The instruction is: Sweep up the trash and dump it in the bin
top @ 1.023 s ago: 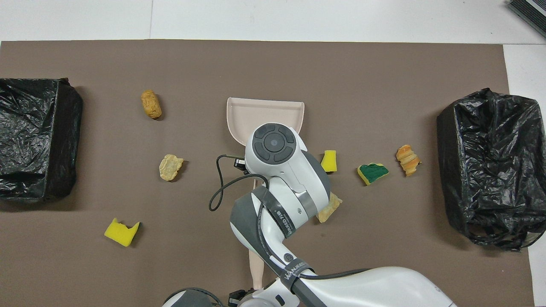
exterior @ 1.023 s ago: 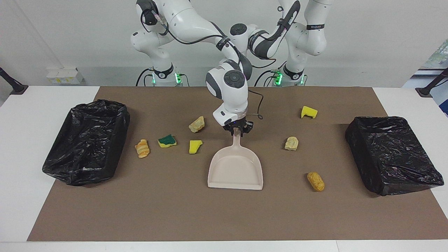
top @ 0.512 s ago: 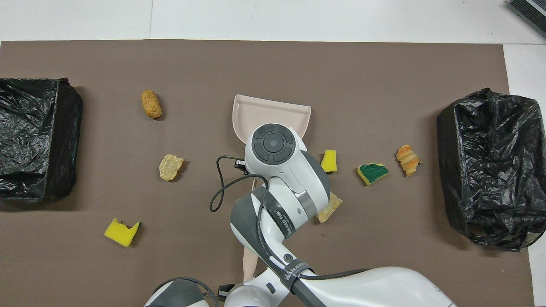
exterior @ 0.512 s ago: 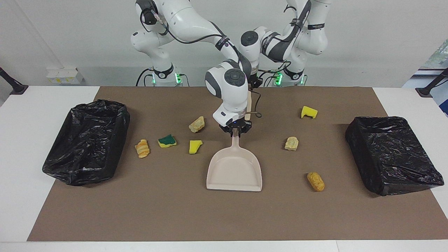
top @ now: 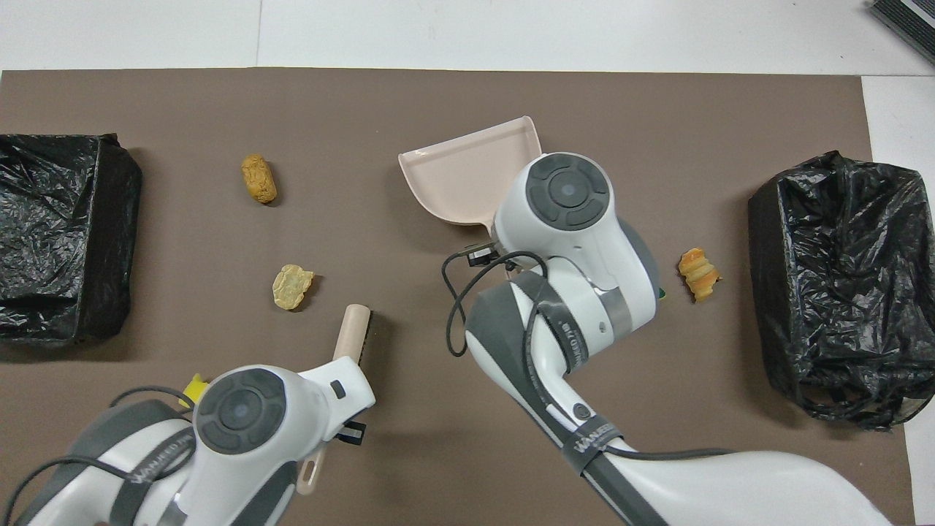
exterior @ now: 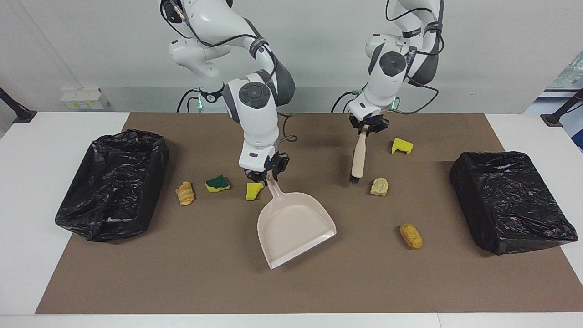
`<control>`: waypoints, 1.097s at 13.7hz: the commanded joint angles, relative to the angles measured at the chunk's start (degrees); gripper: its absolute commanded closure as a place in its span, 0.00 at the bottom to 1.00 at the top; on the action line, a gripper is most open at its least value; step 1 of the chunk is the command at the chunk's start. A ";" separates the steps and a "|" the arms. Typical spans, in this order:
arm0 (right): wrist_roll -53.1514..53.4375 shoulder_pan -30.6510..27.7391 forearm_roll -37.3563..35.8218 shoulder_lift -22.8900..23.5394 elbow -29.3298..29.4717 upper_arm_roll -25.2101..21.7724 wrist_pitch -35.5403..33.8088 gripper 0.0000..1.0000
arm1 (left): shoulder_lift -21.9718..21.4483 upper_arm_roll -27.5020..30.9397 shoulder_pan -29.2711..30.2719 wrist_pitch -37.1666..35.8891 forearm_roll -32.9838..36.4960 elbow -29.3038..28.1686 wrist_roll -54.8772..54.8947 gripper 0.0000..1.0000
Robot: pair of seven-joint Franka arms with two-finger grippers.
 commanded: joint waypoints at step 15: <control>-47.61 0.82 -8.30 -3.61 -6.31 0.67 -0.78 1.00 | 40.39 -0.85 20.78 6.96 12.97 49.45 34.57 1.00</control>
